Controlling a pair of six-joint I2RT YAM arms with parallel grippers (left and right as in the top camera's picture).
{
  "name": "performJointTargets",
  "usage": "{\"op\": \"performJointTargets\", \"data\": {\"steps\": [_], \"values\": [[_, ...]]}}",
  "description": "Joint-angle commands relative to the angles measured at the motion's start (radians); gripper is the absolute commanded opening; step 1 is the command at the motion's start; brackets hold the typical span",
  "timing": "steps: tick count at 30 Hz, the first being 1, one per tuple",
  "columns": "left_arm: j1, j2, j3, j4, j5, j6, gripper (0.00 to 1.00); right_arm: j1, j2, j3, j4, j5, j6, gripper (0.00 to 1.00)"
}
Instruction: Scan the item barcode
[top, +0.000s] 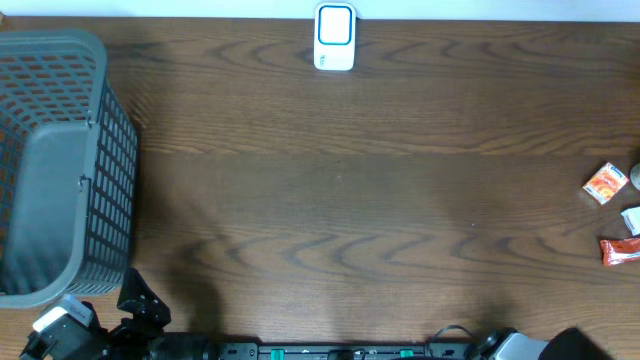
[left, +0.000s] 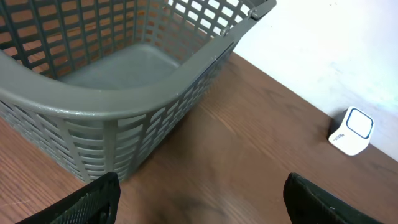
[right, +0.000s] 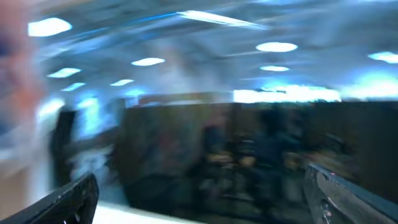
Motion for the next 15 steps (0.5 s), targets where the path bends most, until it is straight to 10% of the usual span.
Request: {"op": "performJointTargets", "data": {"steps": [1, 9, 15], "values": [[0.004, -0.008, -0.003, -0.001, 0.001, -0.001, 0.85, 0.08, -0.027, -0.016, 0.008, -0.231, 0.022, 0.99], [0.004, -0.008, -0.003, -0.001, 0.001, -0.001, 0.84, 0.122, -0.211, -0.05, -0.343, -0.35, -0.291, 0.99], [0.004, -0.008, -0.003, -0.001, 0.001, -0.001, 0.85, 0.187, -0.437, -0.262, -0.663, 0.049, -0.685, 0.99]]}}
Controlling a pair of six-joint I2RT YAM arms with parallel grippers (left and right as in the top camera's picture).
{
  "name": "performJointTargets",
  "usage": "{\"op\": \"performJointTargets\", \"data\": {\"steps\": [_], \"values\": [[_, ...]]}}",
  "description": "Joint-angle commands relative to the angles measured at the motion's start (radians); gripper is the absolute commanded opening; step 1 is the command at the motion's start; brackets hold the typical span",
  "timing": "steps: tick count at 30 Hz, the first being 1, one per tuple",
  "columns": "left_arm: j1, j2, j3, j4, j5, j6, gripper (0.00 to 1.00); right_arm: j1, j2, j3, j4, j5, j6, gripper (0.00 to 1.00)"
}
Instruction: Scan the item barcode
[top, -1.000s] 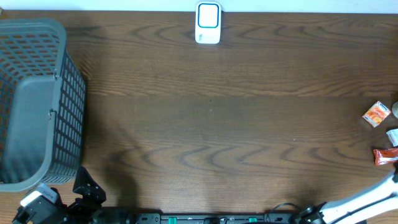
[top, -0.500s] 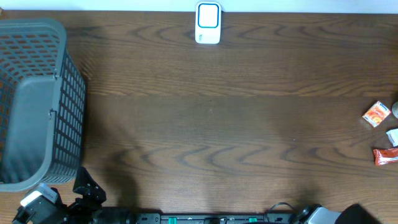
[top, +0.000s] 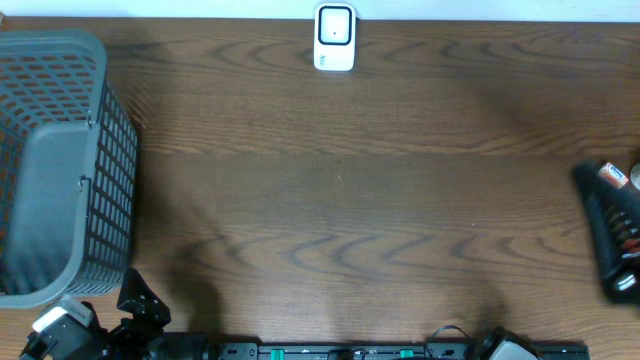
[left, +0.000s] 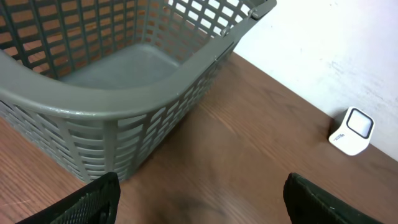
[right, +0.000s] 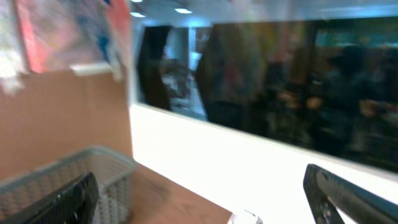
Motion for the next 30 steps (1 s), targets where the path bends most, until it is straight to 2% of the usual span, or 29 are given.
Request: {"op": "performJointTargets", "data": {"steps": [1, 4, 5, 10, 14, 17, 22, 30], "values": [[0.004, -0.008, -0.003, 0.0, 0.001, -0.001, 0.84, 0.059, -0.149, -0.155, -0.031, 0.299, -0.318, 0.99], [0.004, -0.008, -0.003, 0.0, 0.001, -0.001, 0.85, 0.105, -0.272, -0.338, 0.024, 0.364, -0.365, 0.99], [0.004, -0.008, -0.003, 0.0, 0.001, -0.001, 0.84, 0.127, -0.345, -0.462, 0.097, 0.344, -0.363, 0.99], [0.004, -0.008, -0.003, 0.0, 0.001, -0.001, 0.84, 0.144, -0.503, -0.747, 0.298, 0.341, -0.342, 0.99], [0.004, -0.008, -0.003, 0.0, 0.001, -0.001, 0.85, 0.179, -0.596, -0.92, 0.41, 0.503, -0.343, 0.99], [0.004, -0.008, -0.003, 0.0, 0.001, -0.001, 0.84, 0.275, -0.642, -1.014, 0.473, 0.687, -0.353, 0.99], [0.004, -0.008, -0.003, 0.0, 0.001, -0.001, 0.84, 0.444, -0.652, -1.09, 0.525, 0.933, -0.45, 0.99], [0.004, -0.008, -0.003, 0.0, 0.001, -0.001, 0.84, 0.603, -0.652, -1.208, 0.636, 1.174, -0.574, 0.99]]}}
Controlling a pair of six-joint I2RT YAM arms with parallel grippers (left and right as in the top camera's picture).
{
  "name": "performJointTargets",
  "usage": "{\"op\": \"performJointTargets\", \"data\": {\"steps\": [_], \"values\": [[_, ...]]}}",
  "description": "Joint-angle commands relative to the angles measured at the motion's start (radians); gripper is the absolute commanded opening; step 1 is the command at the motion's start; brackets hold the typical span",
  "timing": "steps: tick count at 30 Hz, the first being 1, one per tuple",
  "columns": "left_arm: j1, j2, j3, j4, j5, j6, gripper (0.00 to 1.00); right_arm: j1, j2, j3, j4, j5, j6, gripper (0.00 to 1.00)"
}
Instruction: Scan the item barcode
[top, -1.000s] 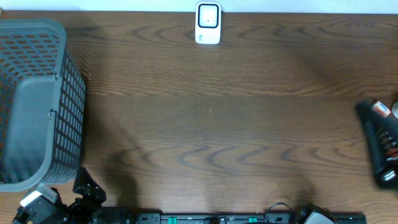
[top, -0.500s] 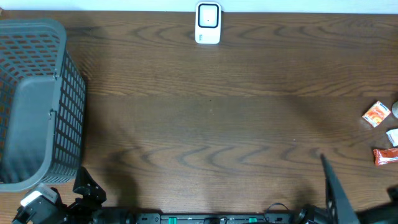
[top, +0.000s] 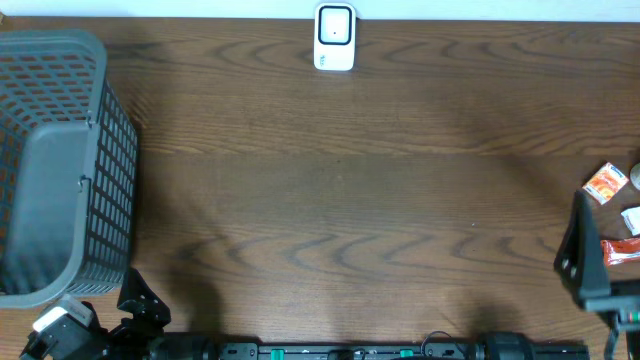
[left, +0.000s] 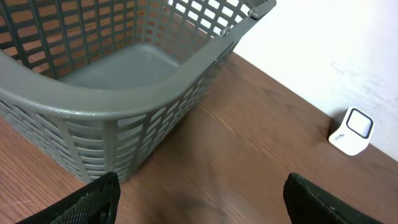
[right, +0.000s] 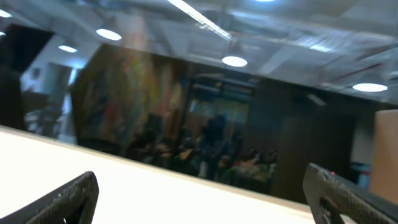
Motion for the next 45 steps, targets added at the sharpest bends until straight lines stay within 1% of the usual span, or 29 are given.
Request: {"op": "performJointTargets", "data": {"steps": [1, 3, 5, 7, 9, 12, 14, 16, 17, 20, 22, 25, 28, 32, 35, 37, 41, 43, 45], "values": [[0.004, -0.008, -0.003, 0.0, 0.001, -0.001, 0.84, 0.04, -0.006, -0.071, 0.053, 0.202, -0.07, 0.99], [0.004, -0.008, -0.003, 0.0, 0.001, -0.001, 0.84, 0.047, -0.006, -0.126, 0.108, 0.278, -0.069, 0.99], [0.004, -0.008, -0.003, 0.0, 0.001, -0.001, 0.85, 0.053, -0.006, -0.2, 0.204, 0.35, -0.069, 0.99], [0.004, -0.008, -0.003, 0.0, 0.001, -0.001, 0.85, 0.053, -0.005, -0.264, 0.282, 0.374, -0.069, 0.99], [0.004, -0.008, -0.003, 0.0, 0.001, -0.001, 0.84, 0.053, -0.005, -0.319, 0.293, 0.372, -0.065, 0.99], [0.004, -0.008, -0.003, 0.0, 0.001, -0.001, 0.84, 0.053, -0.005, -0.381, 0.269, 0.368, 0.0, 0.99], [0.004, -0.008, -0.003, 0.0, 0.001, -0.001, 0.84, 0.053, -0.005, -0.413, 0.206, 0.369, 0.075, 0.99], [0.004, -0.008, -0.003, 0.0, 0.001, -0.001, 0.84, 0.053, -0.005, -0.423, 0.124, 0.369, 0.105, 0.99], [0.004, -0.008, -0.003, 0.0, 0.001, -0.001, 0.85, 0.053, -0.005, -0.425, 0.051, 0.374, 0.104, 0.99], [0.004, -0.008, -0.003, 0.0, 0.001, -0.001, 0.84, 0.049, -0.005, -0.425, -0.183, 0.473, 0.115, 0.99], [0.004, -0.008, -0.003, 0.0, 0.001, -0.001, 0.85, 0.049, -0.005, -0.425, -0.323, 0.482, 0.114, 0.99], [0.004, -0.008, -0.003, 0.0, 0.001, -0.001, 0.84, 0.049, -0.005, -0.425, -0.436, 0.508, 0.114, 0.99], [0.004, -0.008, -0.003, 0.0, 0.001, -0.001, 0.84, 0.05, -0.005, -0.425, -0.495, 0.502, 0.115, 0.99], [0.004, -0.008, -0.003, 0.0, 0.001, -0.001, 0.84, 0.05, -0.005, -0.425, -0.483, 0.488, 0.122, 0.99], [0.004, -0.008, -0.003, 0.0, 0.001, -0.001, 0.85, 0.053, -0.005, -0.426, -0.43, 0.488, 0.258, 0.99], [0.004, -0.008, -0.003, 0.0, 0.001, -0.001, 0.84, 0.058, -0.013, -0.426, -0.371, 0.483, 0.298, 0.99], [0.004, -0.008, -0.003, 0.0, 0.001, -0.001, 0.85, 0.057, -0.044, -0.476, -0.201, 0.478, 0.316, 0.99], [0.004, -0.008, -0.003, 0.0, 0.001, -0.001, 0.84, 0.057, -0.08, -0.557, -0.085, 0.477, 0.317, 0.99], [0.004, -0.008, -0.003, 0.0, 0.001, -0.001, 0.85, 0.057, -0.13, -0.677, 0.058, 0.459, 0.32, 0.99]]}}
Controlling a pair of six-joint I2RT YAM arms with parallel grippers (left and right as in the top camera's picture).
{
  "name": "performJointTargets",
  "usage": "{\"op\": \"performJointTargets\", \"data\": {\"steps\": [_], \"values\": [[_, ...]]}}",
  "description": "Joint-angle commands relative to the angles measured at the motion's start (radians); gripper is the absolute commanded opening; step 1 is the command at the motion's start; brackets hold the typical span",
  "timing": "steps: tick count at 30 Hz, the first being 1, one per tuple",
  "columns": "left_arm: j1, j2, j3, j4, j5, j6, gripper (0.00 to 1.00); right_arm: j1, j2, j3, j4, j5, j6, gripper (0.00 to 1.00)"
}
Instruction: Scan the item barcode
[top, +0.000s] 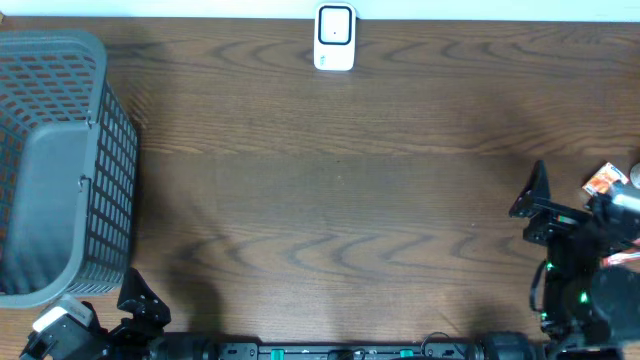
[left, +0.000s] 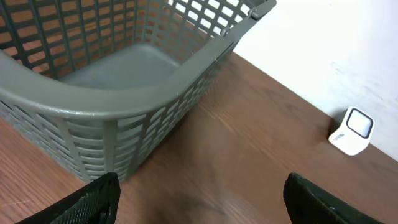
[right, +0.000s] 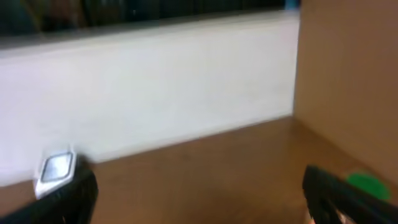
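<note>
The white barcode scanner (top: 334, 38) stands at the table's far edge; it also shows in the left wrist view (left: 352, 130) and, blurred, in the right wrist view (right: 56, 168). An orange snack packet (top: 602, 179) lies at the right edge. My right gripper (top: 565, 203) is just left of that packet, open and empty, its fingers (right: 348, 199) spread wide. My left gripper (left: 199, 208) rests open at the near left corner, with nothing between its fingers (left: 93, 199). Other packets on the right are mostly hidden under the right arm.
A large grey mesh basket (top: 100, 130) takes up the left side of the table (top: 330, 200), close to the left gripper (top: 140, 300). A blurred green round thing (right: 367, 183) sits at the far right in the right wrist view.
My right arm has moved from the near right edge up and inward beside the orange packet. Its camera, then facing the ceiling, now looks across the table toward the scanner. The left arm has not moved.
The right arm was at the near edge, almost out of the overhead view, with several packets visible on the right. It was then over those packets, then below them at the right edge, and is now beside the orange packet, open throughout. The left arm stayed still.
</note>
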Motion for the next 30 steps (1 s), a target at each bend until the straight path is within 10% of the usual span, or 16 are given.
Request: {"op": "performJointTargets", "data": {"steps": [1, 9, 30], "values": [[0.004, -0.008, -0.003, 0.0, 0.001, -0.001, 0.85, 0.01, -0.08, -0.2, 0.167, -0.026, 0.05, 0.99], [0.004, -0.008, -0.003, 0.0, 0.001, -0.001, 0.84, -0.001, -0.211, -0.608, 0.652, -0.031, 0.254, 0.99], [0.004, -0.008, -0.003, 0.0, 0.001, -0.001, 0.84, -0.044, -0.394, -0.667, 0.226, -0.076, 0.014, 0.99]]}}
